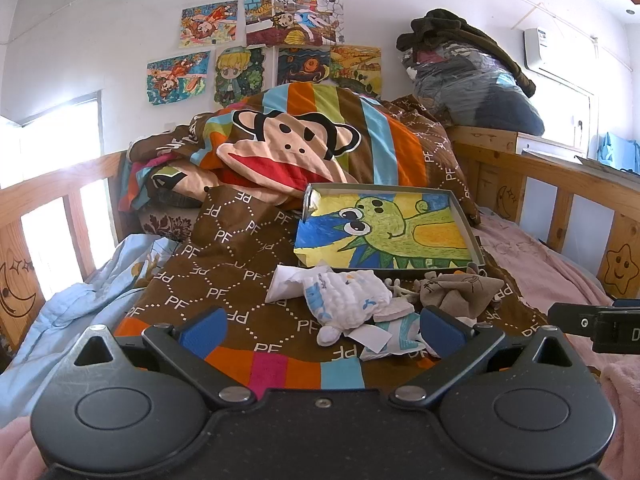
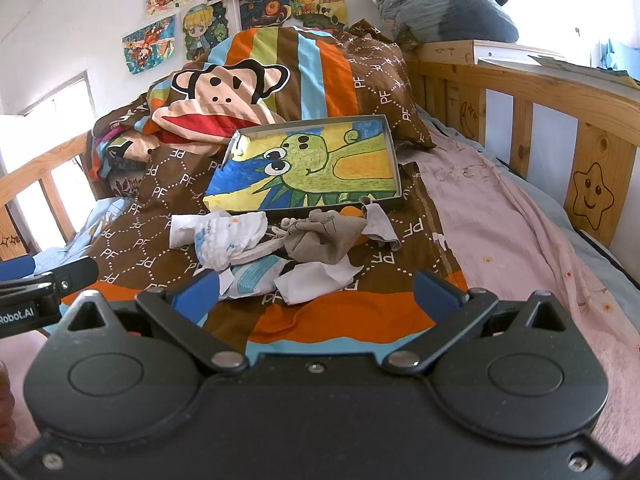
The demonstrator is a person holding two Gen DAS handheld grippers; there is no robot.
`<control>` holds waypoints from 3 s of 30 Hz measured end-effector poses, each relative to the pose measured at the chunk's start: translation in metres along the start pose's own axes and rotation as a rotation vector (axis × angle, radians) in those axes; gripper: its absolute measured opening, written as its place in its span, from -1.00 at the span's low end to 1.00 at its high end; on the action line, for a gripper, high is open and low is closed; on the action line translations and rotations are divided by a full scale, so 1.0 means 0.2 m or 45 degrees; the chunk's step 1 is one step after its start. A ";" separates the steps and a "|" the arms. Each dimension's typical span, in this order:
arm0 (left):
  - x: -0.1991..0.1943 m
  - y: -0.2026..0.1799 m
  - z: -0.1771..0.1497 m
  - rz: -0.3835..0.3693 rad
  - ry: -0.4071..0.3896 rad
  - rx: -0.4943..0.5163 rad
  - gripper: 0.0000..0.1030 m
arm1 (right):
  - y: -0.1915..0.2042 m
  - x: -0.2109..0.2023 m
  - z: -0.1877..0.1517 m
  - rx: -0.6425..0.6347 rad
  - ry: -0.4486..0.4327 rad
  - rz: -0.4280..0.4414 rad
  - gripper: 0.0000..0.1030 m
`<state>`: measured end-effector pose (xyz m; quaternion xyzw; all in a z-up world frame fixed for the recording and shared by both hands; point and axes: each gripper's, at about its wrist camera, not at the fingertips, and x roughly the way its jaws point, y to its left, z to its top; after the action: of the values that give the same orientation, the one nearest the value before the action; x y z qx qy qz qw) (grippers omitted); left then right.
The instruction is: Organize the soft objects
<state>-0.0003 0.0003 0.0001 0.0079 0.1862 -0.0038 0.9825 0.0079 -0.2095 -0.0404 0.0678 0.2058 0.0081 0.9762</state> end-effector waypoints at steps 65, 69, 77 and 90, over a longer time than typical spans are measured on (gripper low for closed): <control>0.02 0.02 0.01 0.003 0.025 -0.025 0.99 | 0.00 0.02 0.02 0.015 0.035 -0.018 0.99; 0.05 0.02 0.04 0.027 0.043 -0.031 0.99 | -0.01 0.05 0.04 0.043 0.089 -0.015 0.99; 0.23 0.03 0.05 -0.015 0.110 -0.007 0.98 | -0.03 0.15 0.14 0.045 0.056 0.028 0.99; 0.66 0.07 0.06 -0.185 0.196 -0.046 0.98 | 0.00 0.53 0.27 -0.352 0.043 0.104 0.99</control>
<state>0.1275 0.0130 -0.0364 -0.0231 0.2613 -0.0711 0.9623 0.1273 -0.2116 -0.0348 -0.0591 0.2163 0.0772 0.9715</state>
